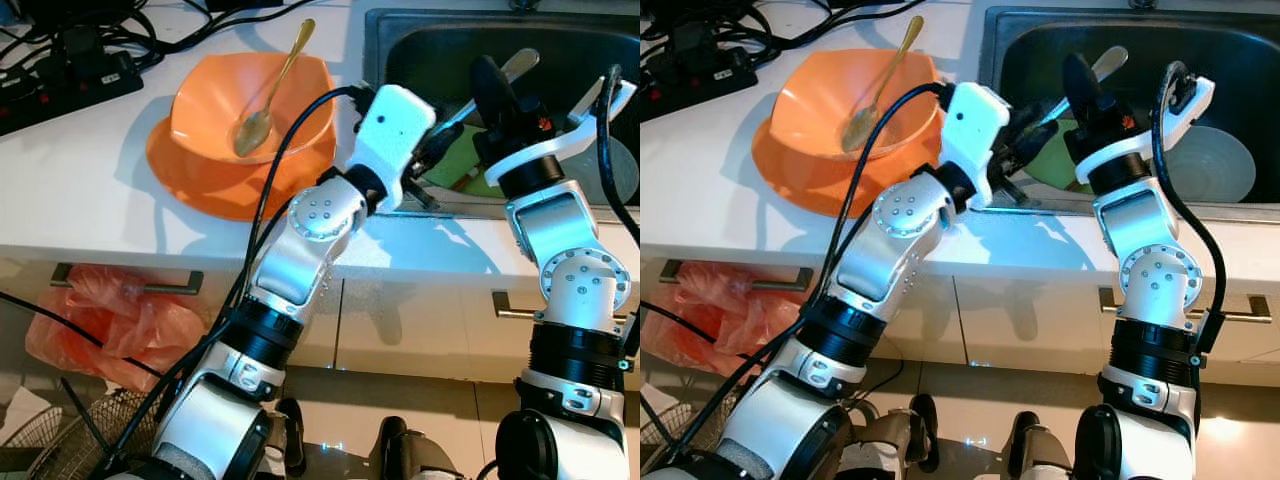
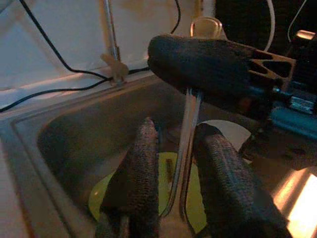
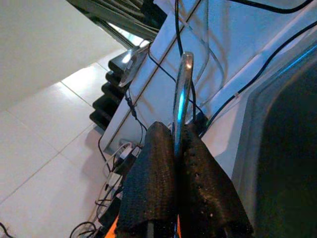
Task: Kitchen organization
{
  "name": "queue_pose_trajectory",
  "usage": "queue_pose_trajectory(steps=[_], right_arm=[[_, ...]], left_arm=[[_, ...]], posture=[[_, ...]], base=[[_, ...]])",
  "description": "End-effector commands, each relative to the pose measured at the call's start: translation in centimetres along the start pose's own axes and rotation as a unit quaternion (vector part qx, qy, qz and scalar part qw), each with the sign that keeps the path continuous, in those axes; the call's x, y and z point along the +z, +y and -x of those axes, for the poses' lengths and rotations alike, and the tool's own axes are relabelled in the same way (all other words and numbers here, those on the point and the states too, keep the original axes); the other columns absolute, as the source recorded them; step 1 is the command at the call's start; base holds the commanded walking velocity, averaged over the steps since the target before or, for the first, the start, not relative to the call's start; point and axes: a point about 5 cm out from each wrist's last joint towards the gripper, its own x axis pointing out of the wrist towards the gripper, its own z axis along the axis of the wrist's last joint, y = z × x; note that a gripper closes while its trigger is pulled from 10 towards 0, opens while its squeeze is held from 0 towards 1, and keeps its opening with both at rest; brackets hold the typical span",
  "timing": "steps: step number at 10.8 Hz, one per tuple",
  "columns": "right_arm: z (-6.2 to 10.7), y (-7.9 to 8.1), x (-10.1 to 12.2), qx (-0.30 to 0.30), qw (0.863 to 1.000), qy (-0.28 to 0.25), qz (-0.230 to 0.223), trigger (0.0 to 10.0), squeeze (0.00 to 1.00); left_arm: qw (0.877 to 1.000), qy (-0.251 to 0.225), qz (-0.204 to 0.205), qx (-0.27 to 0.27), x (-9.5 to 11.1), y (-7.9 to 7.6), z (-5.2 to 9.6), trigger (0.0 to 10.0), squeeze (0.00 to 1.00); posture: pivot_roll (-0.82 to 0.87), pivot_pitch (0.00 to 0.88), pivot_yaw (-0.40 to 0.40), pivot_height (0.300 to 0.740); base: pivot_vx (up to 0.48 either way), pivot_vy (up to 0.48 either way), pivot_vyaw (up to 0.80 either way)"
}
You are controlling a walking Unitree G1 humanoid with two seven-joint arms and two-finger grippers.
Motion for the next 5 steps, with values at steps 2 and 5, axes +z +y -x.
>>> queue_pose_trajectory(steps=[2,5], right_arm=[[0.37,-0.24,0.07,-0.003,1.000,-0.004,-0.003,0.0,0.00],[0.42,-0.30,0.02,-0.006,1.000,-0.002,-0.004,0.0,0.00]], left_arm=[[1.000,-0.003,-0.003,0.011,0.12,0.25,-0.04,10.0,1.00],[1.000,-0.004,-0.005,0.007,0.03,-0.02,-0.03,10.0,0.00]], posture=[[0.05,0.224,0.036,0.740],[0.05,0.221,0.035,0.740]], base=[[0.000,0.000,0.00],[0.000,0.000,0.00]])
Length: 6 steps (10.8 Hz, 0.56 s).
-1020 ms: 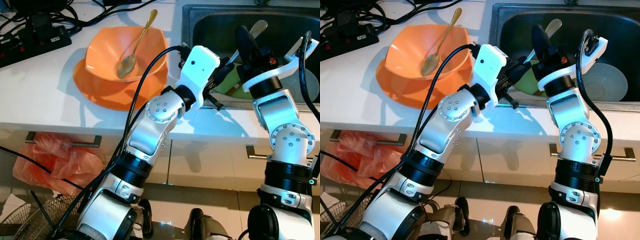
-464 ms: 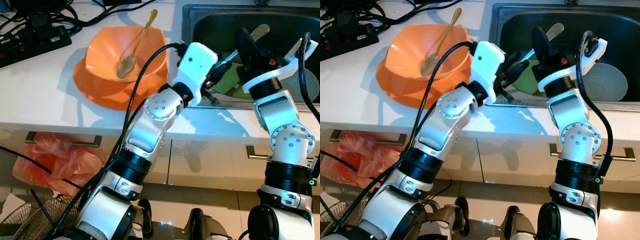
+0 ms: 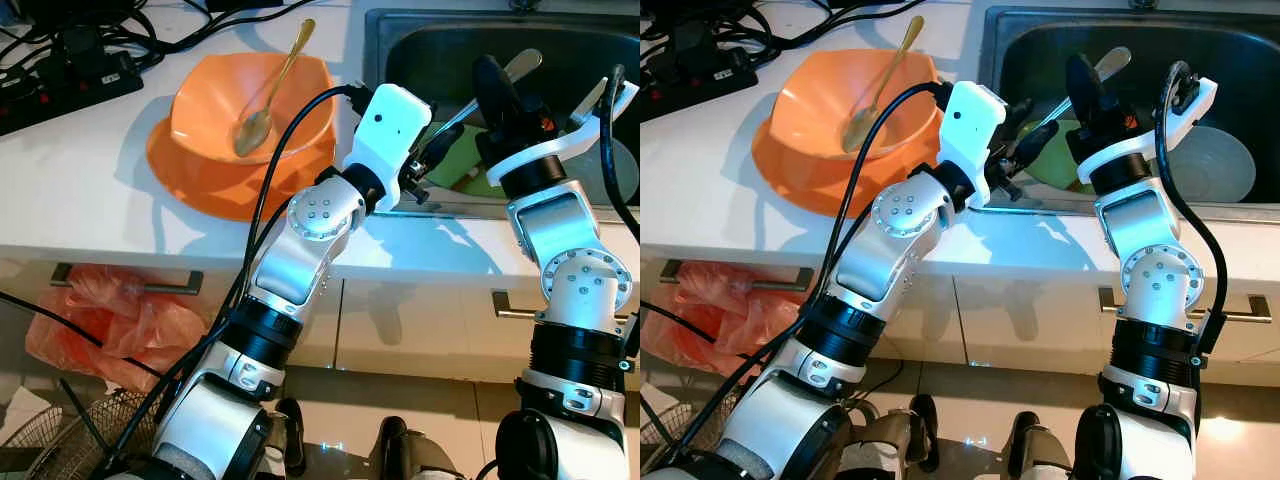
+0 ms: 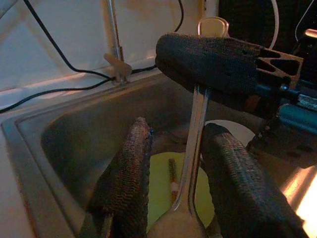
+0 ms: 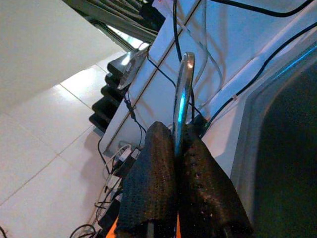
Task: Kitchen organization
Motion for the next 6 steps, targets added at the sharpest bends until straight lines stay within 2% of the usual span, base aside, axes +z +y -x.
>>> queue_pose_trajectory(steps=[1,2,3,4,6], right_arm=[[0.37,-0.23,-0.07,-0.004,1.000,0.001,-0.001,0.0,0.00],[0.37,-0.31,-0.06,-0.005,1.000,0.004,0.002,0.0,0.00],[0.38,-0.42,-0.07,-0.007,1.000,0.006,0.007,0.0,0.00],[0.37,-0.50,-0.08,-0.010,1.000,0.006,0.009,0.0,0.00],[0.32,-0.82,0.32,-0.024,1.000,-0.004,0.018,0.0,0.00]], left_arm=[[1.000,-0.004,-0.005,0.003,0.04,-0.05,-0.04,10.0,0.00],[1.000,-0.006,0.001,0.005,0.04,-0.02,-0.04,10.0,1.00],[1.000,-0.009,0.000,0.006,0.10,-0.01,-0.03,10.0,0.77],[1.000,-0.015,0.007,0.002,0.23,-0.10,-0.01,10.0,0.00],[0.999,-0.027,0.017,-0.011,0.57,-0.46,0.06,10.0,0.00]], posture=[[0.05,0.221,0.035,0.740],[0.05,0.220,0.033,0.740],[0.05,0.219,0.034,0.740],[0.05,0.218,0.034,0.740],[0.05,0.220,0.032,0.740]], base=[[0.000,0.000,0.00],[0.000,0.000,0.00],[0.000,0.000,0.00],[0.000,0.000,0.00],[0.000,0.000,0.00]])
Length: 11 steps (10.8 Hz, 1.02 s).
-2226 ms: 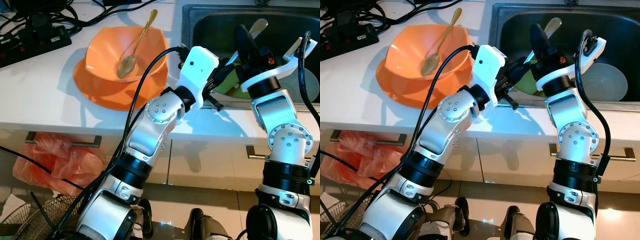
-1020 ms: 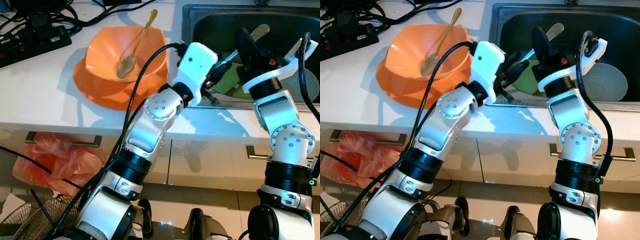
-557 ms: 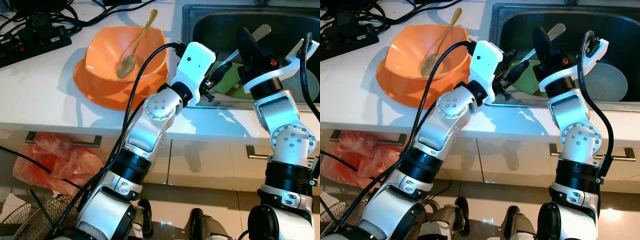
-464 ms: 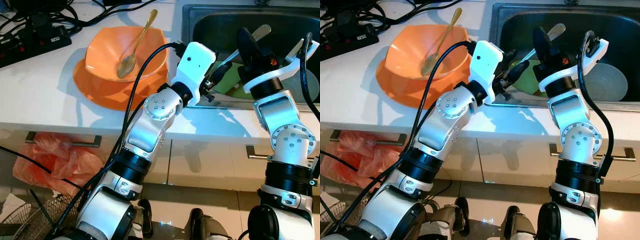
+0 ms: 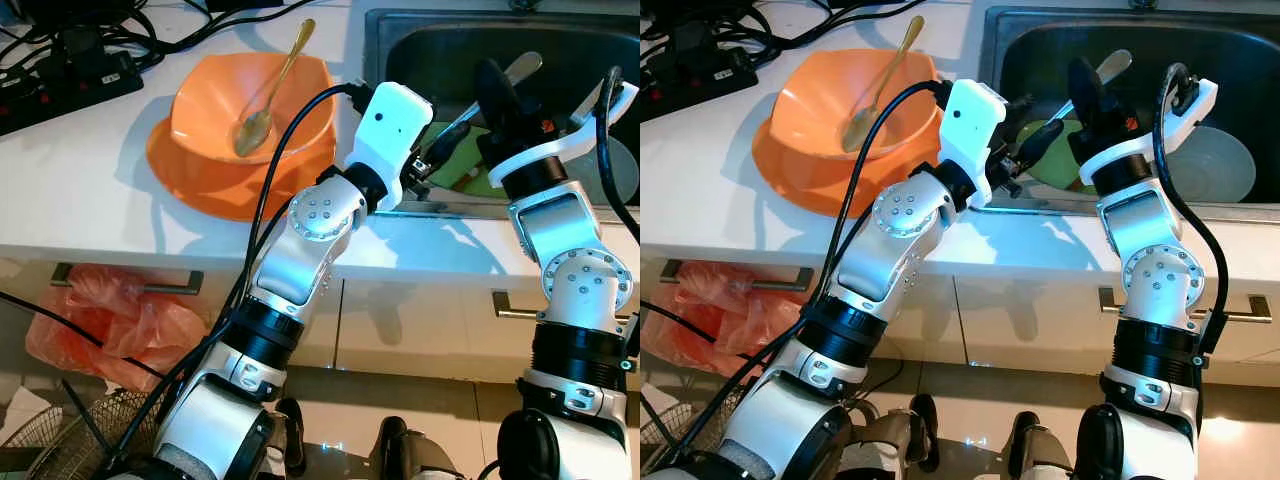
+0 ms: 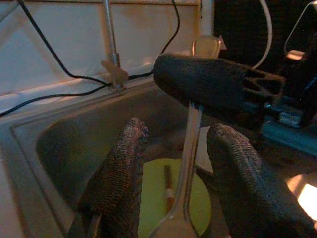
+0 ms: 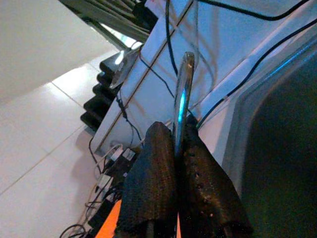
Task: Kitchen organization
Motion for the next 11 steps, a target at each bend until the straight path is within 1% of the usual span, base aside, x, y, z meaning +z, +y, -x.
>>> queue_pose_trajectory(steps=[1,3,11], right_arm=[[0.16,-0.52,0.65,-0.016,1.000,-0.012,0.007,0.0,0.00],[0.08,-0.76,1.65,-0.024,0.999,-0.029,0.011,0.0,0.00],[0.08,-0.76,1.65,-0.024,0.999,-0.029,0.011,0.0,0.00]], left_arm=[[1.000,-0.018,0.009,-0.004,0.44,-0.26,0.14,10.0,0.00],[1.000,-0.022,0.011,-0.004,0.55,-0.22,0.15,10.0,0.00],[1.000,-0.022,0.011,-0.004,0.55,-0.22,0.15,10.0,0.00]], posture=[[0.05,0.221,0.031,0.740],[0.05,0.223,0.030,0.740],[0.05,0.223,0.030,0.740]], base=[[0.000,0.000,0.00],[0.000,0.000,0.00],[0.000,0.000,0.00]])
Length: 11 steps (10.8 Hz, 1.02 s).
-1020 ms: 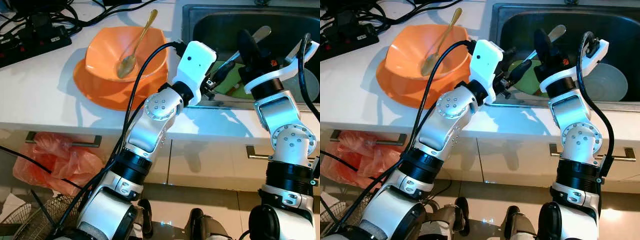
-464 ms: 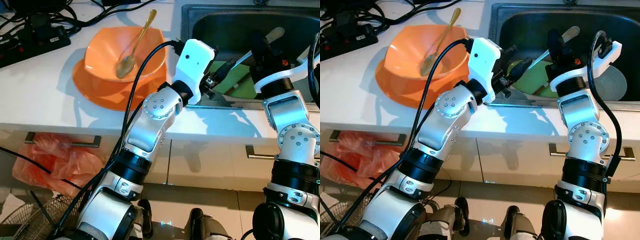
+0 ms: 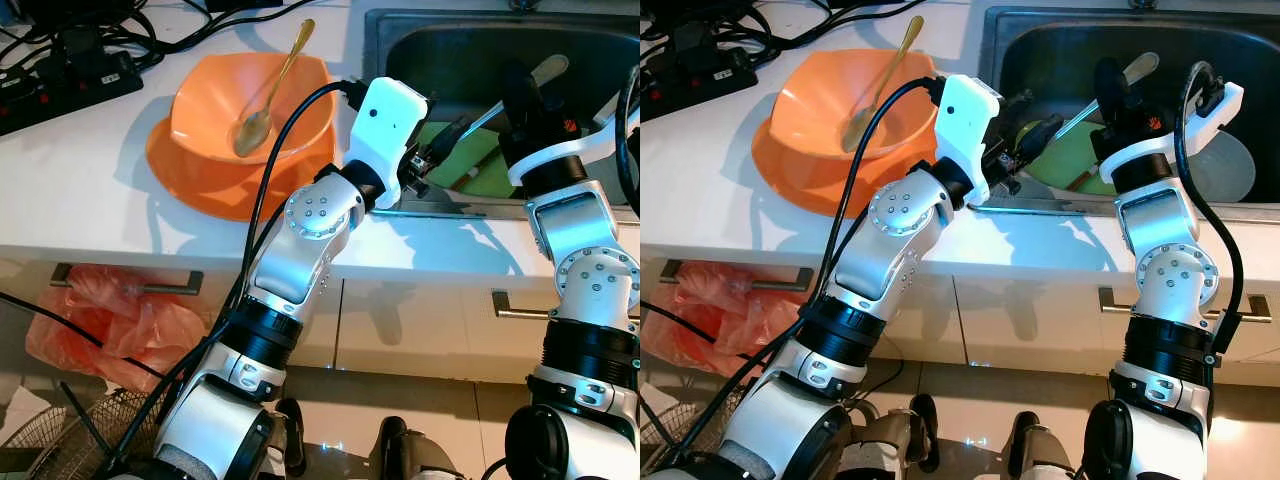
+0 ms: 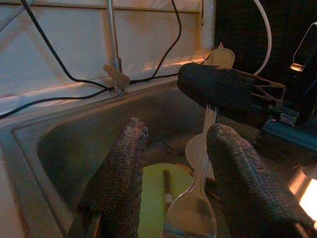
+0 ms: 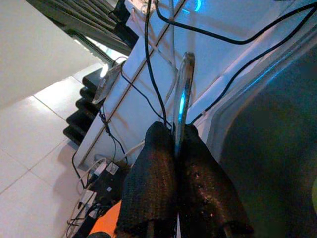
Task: Kitchen organization
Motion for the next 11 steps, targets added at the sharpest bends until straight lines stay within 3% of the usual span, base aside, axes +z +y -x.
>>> queue_pose_trajectory(steps=[1,11], right_arm=[[-0.17,0.23,0.35,0.003,1.000,-0.006,0.003,0.0,0.00],[-0.23,0.12,0.84,0.001,1.000,-0.015,0.002,0.0,0.00]], left_arm=[[1.000,-0.012,0.003,-0.007,0.28,-0.49,0.04,10.0,0.00],[1.000,-0.015,0.005,-0.007,0.35,-0.47,0.05,10.0,0.00]], posture=[[0.05,0.223,0.030,0.740],[0.05,0.223,0.030,0.740]], base=[[0.000,0.000,0.00],[0.000,0.000,0.00]])
